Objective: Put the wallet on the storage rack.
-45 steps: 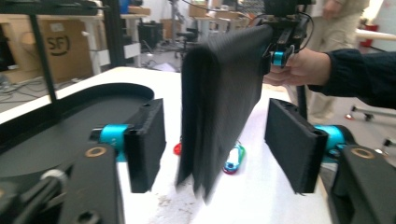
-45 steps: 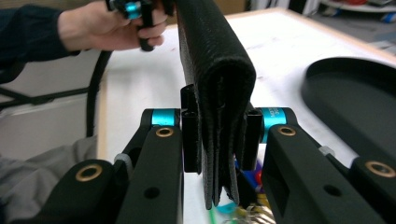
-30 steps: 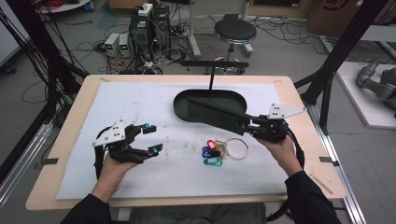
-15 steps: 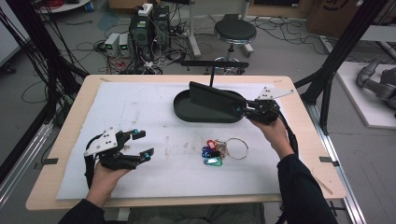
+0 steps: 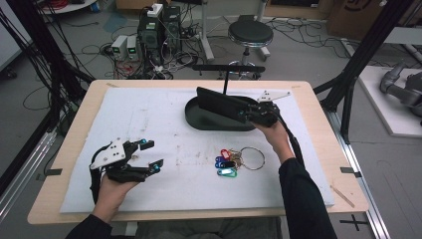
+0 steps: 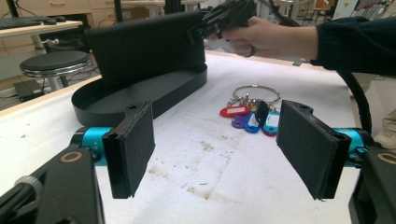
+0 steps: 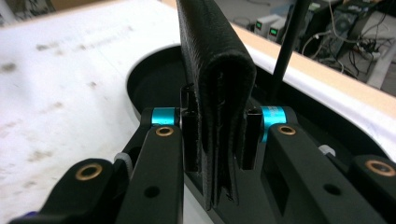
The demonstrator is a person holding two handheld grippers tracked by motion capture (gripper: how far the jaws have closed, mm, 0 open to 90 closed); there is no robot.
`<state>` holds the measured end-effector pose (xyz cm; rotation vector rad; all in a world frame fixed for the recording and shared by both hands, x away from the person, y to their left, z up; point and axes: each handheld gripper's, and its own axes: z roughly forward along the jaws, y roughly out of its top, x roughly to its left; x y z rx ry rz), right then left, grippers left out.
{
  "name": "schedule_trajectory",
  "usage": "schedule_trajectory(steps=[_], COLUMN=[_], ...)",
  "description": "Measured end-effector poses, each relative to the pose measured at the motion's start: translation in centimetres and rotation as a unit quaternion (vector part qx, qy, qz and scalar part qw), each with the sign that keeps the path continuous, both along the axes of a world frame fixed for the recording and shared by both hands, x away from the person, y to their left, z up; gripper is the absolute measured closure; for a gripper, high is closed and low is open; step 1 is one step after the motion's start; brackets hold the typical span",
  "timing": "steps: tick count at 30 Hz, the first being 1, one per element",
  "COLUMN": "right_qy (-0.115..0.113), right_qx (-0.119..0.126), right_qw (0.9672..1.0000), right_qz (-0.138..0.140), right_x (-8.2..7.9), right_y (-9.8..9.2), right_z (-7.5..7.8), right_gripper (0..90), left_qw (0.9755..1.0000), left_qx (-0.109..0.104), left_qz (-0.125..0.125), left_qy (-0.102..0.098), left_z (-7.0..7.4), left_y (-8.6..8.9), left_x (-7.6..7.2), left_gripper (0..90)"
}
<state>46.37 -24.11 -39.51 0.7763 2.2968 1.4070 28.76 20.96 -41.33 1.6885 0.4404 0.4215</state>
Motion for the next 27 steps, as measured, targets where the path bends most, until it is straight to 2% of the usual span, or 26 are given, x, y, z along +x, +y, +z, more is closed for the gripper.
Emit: schedule_trajectory(steps=[4, 9, 13, 15, 19, 23, 27], right_qy=[0.011, 0.012, 0.007, 0.011, 0.02, 0.018, 0.029], right_qx=[-0.014, -0.003, -0.003, -0.003, -0.013, -0.025, -0.037], right_qw=[0.9998, 0.9997, 0.9997, 0.9996, 0.9992, 0.9988, 0.9978], right_qz=[-0.007, -0.019, -0.023, -0.025, -0.032, -0.038, -0.047], right_x=[0.8, 1.6, 1.8, 1.9, 2.0, 2.0, 2.2], right_y=[0.2, 0.1, 0.0, -0.2, -0.3, -0.3, -0.4], right_z=[-1.2, -2.0, -2.2, -2.4, -2.6, -2.6, -2.8], right_gripper=[77.0, 76.8, 76.6, 76.2, 75.5, 74.3, 73.4], left_qw=[1.0, 1.0, 1.0, 1.0, 1.0, 1.0, 1.0], left_qx=[0.001, 0.001, -0.001, 0.0, -0.002, -0.002, 0.0], left_qz=[0.0, 0.0, -0.004, -0.005, -0.005, -0.006, -0.007], left_qy=[0.002, 0.001, 0.002, 0.004, 0.007, 0.004, 0.006], left_z=[-0.1, -0.2, -0.3, -0.3, -0.4, -0.3, -0.4], left_y=[0.0, 0.0, 0.0, 0.0, 0.0, 0.0, -0.1], left_x=[0.1, -0.1, -0.1, 0.0, -0.1, -0.1, -0.1], left_gripper=[27.8, 27.8, 27.8, 27.8, 27.7, 27.7, 27.7])
